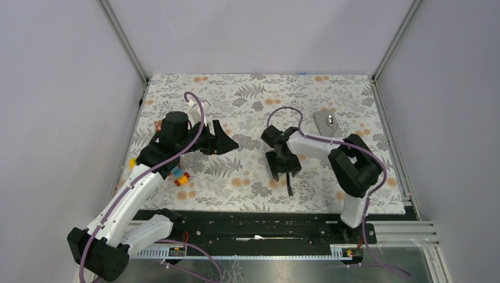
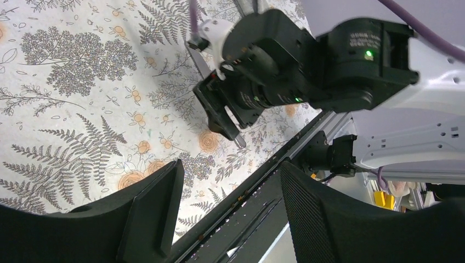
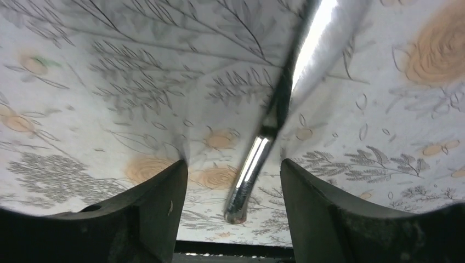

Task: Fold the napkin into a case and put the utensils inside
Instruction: Move the knife to the corner of the board, then pick up the knife from the center of the board.

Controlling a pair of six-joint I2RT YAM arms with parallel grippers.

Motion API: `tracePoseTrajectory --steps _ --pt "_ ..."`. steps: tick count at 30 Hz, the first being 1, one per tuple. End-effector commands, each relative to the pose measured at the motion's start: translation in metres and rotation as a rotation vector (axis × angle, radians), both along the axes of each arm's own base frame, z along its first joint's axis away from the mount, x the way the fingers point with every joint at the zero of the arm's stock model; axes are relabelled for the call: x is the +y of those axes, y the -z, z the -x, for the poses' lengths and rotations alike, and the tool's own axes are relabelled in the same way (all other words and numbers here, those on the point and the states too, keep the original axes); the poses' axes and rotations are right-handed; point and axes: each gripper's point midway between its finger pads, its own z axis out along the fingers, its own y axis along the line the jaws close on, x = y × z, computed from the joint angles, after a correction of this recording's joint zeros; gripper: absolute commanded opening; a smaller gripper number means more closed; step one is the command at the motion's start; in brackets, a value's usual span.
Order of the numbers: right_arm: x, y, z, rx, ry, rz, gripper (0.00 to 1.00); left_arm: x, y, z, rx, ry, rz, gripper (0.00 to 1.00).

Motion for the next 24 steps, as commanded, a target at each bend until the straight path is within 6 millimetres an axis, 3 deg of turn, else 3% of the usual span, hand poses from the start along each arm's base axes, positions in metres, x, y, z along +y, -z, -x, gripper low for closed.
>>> tracePoseTrajectory --steps 1,5,18,24 --pt "0.008 0.002 -0.023 0.016 0.04 0.035 0.67 -0.001 -0.017 -0.002 -0.063 0.004 0.036 0.7" --pt "0.014 0.008 -0.024 0.045 0.065 0.021 0.59 0.004 -0.017 0.001 -0.067 -0.003 0.013 0.7" --pt "-0.009 0.03 -0.001 0.197 0.054 0.021 0.44 0.006 -0.012 0.005 -0.065 -0.003 0.009 0.7" --pt "-0.022 0.03 -0.019 0.133 0.047 0.132 0.36 0.006 -0.012 0.005 -0.068 -0.008 0.013 0.7"
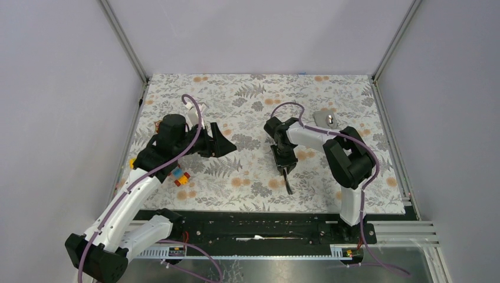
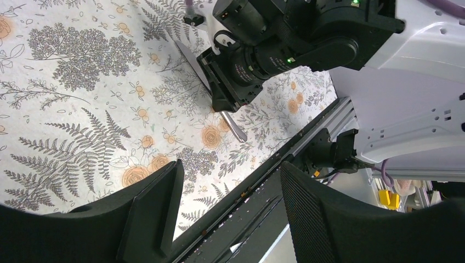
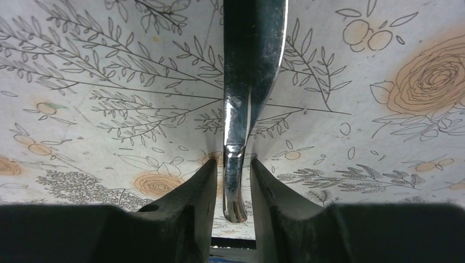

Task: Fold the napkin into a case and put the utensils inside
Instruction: Pick up the knife from the center of the board.

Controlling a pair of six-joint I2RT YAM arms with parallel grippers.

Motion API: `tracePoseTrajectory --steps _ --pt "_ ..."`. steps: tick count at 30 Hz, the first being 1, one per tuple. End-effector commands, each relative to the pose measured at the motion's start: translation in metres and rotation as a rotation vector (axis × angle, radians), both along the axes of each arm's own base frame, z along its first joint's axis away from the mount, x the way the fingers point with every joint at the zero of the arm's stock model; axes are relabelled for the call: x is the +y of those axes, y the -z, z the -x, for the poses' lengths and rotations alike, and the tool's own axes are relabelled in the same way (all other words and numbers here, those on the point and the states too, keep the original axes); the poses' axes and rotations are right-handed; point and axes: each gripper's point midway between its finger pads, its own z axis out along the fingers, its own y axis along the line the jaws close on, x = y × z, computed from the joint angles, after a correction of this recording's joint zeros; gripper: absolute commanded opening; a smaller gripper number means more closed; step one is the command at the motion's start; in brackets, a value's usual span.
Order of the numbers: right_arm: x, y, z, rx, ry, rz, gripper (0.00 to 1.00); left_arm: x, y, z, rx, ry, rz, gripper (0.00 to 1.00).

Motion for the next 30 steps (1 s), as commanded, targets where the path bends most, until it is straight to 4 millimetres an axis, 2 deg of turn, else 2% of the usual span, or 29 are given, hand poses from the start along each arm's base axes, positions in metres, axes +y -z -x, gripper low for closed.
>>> tracePoseTrajectory --steps 1,3,6,9,10,13,15,19,22,23,26,30 --pt "-0.027 0.024 0.003 0.032 -0.039 0.179 0.35 0.0 -0.014 -0.003 -0.061 -0.002 0.029 0.7" --pt "-0.023 0.026 0.0 0.022 -0.053 0.19 0.32 0.0 -0.014 -0.003 -0.06 0.001 0.026 0.7" --pt "-0.008 0.035 0.005 0.049 -0.06 0.103 0.26 0.002 -0.015 -0.003 -0.064 -0.005 0.017 0.7" --pt "0.011 0.04 0.007 0.064 -0.119 -0.032 0.11 0.002 -0.015 -0.002 -0.064 -0.006 0.015 0.7" --pt "0.012 0.041 0.005 0.055 -0.136 -0.049 0.02 0.002 -0.014 -0.002 -0.062 -0.006 0.015 0.7" --pt "0.005 0.036 -0.008 0.009 -0.179 -0.046 0.0 0.003 -0.014 -0.001 -0.061 -0.006 0.013 0.7" --pt "0.0 0.017 -0.021 -0.077 -0.204 -0.024 0.0 0.003 -0.014 -0.001 -0.063 -0.007 0.008 0.7" --pt "-0.006 -0.04 -0.049 -0.276 -0.232 -0.043 0.0 0.003 -0.012 -0.003 -0.059 -0.005 0.002 0.7" --pt "-0.014 -0.065 -0.058 -0.327 -0.291 -0.058 0.0 0.0 -0.012 -0.005 -0.056 0.005 0.014 0.7" --pt "-0.022 -0.072 -0.063 -0.338 -0.289 -0.03 0.0 -0.001 -0.012 -0.005 -0.054 0.008 0.018 0.7" --pt "-0.046 -0.093 -0.093 -0.418 -0.216 0.006 0.0 -0.003 -0.012 -0.005 -0.053 0.014 0.028 0.7" --pt "-0.076 -0.118 -0.146 -0.528 -0.14 -0.004 0.0 -0.003 -0.011 -0.004 -0.049 0.018 0.028 0.7"
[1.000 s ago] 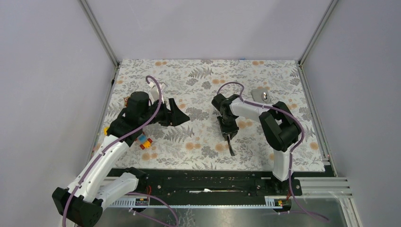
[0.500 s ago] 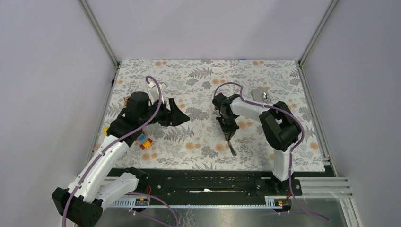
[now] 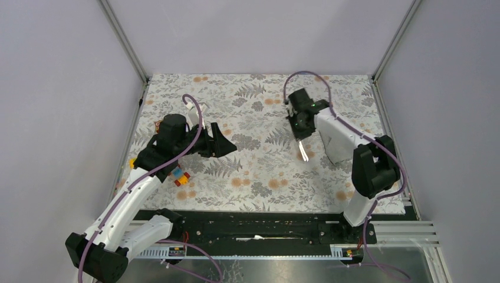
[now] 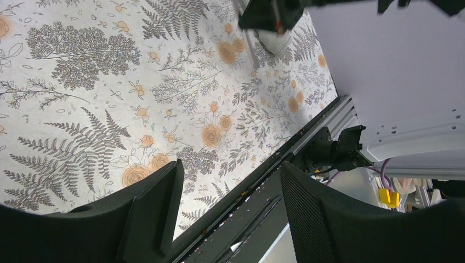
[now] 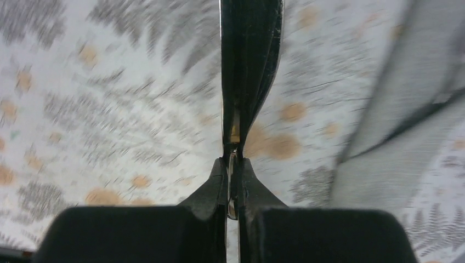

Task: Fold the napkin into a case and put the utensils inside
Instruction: Pick up the knife from the center of the board, then insert the knife into the folded napkin.

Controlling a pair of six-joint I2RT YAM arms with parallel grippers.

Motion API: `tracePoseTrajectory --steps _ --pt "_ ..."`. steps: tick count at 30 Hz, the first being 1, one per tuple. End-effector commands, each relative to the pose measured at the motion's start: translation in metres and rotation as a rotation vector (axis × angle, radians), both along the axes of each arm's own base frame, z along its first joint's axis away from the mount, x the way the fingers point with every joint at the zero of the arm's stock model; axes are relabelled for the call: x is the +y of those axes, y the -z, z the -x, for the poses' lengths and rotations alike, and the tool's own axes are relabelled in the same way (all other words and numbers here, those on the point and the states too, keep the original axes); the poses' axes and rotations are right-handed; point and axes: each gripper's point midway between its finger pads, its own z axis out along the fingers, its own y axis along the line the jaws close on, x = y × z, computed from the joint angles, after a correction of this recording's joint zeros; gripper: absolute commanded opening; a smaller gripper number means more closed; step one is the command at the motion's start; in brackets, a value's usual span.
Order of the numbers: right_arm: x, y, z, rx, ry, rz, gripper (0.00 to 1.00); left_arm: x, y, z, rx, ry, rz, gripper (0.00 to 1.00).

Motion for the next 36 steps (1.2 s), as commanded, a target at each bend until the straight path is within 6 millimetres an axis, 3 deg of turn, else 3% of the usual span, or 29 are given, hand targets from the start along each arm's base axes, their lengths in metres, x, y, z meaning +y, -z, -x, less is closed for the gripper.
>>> tracePoseTrajectory --steps 1,7,10,14,20,36 --pt "-0.044 -0.044 -0.072 -0.2 0.069 0.028 0.0 -0.003 -0.011 -0.004 -0.045 0.013 0.028 0.7" --pt "-0.085 -0.036 -0.132 -0.193 0.116 -0.04 0.0 -0.002 -0.014 -0.003 -0.049 0.014 0.028 0.7" --pt "-0.091 -0.029 -0.15 -0.186 0.107 -0.084 0.0 -0.002 -0.012 -0.003 -0.046 0.015 0.021 0.7" --pt "-0.108 -0.015 -0.159 -0.137 0.11 -0.019 0.0 -0.002 -0.006 -0.005 -0.037 0.017 0.012 0.7" --pt "-0.125 0.002 -0.157 -0.11 0.11 0.004 0.0 -0.002 -0.007 -0.007 -0.042 0.02 0.009 0.7" --pt "-0.138 0.009 -0.108 -0.063 0.116 0.017 0.0 -0.004 -0.009 -0.003 -0.037 0.037 0.025 0.7"
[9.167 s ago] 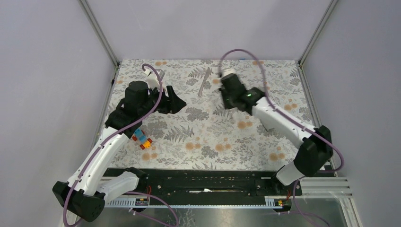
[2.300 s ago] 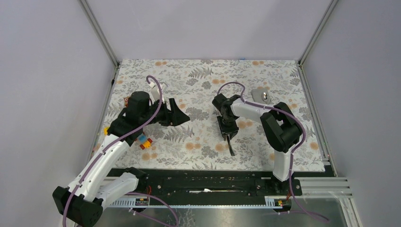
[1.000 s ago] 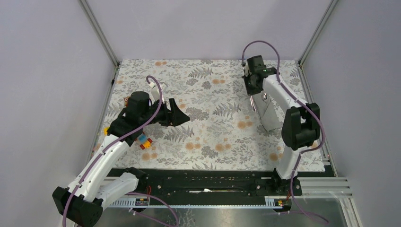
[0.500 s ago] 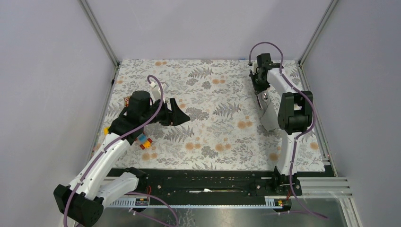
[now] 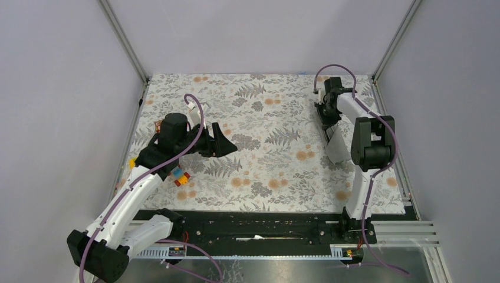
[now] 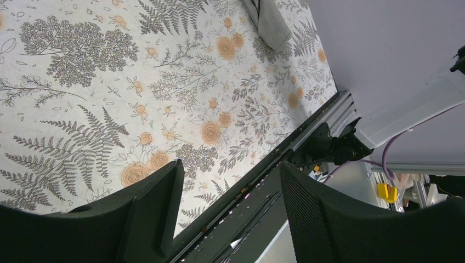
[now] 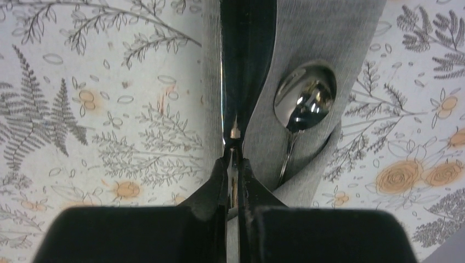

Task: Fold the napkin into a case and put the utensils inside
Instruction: Insert the knife into the folded napkin.

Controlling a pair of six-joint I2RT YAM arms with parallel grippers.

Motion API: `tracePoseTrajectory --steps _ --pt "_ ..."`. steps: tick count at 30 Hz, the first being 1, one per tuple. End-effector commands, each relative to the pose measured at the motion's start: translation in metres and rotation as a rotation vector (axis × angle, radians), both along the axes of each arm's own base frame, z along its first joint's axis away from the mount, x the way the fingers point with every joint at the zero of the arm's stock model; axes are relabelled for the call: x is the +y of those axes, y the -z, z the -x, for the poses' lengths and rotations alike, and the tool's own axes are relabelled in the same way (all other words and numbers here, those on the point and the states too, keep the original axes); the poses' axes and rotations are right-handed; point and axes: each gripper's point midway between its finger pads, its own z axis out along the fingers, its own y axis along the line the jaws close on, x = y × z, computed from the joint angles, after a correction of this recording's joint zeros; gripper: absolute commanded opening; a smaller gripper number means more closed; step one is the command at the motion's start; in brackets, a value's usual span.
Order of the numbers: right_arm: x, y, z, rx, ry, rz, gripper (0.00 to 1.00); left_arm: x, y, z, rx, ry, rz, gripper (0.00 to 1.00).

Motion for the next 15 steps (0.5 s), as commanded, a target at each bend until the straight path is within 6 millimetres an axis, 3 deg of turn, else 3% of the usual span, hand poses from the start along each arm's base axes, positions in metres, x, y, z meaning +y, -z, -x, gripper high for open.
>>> tracePoseTrajectory --steps 1,6,15 --pt "-0.001 -0.037 0.005 -0.084 -0.012 -0.004 0.0 -0.003 -0.013 -0.002 -0.055 0.022 0.028 0.7" --pt "-0.001 -0.041 0.022 -0.087 0.003 -0.011 0.0 -0.003 -0.013 -0.001 -0.052 0.025 0.036 0.7" --pt "-0.012 -0.028 0.042 -0.04 0.016 0.041 0.0 -0.003 -0.022 0.003 -0.064 0.033 0.047 0.7"
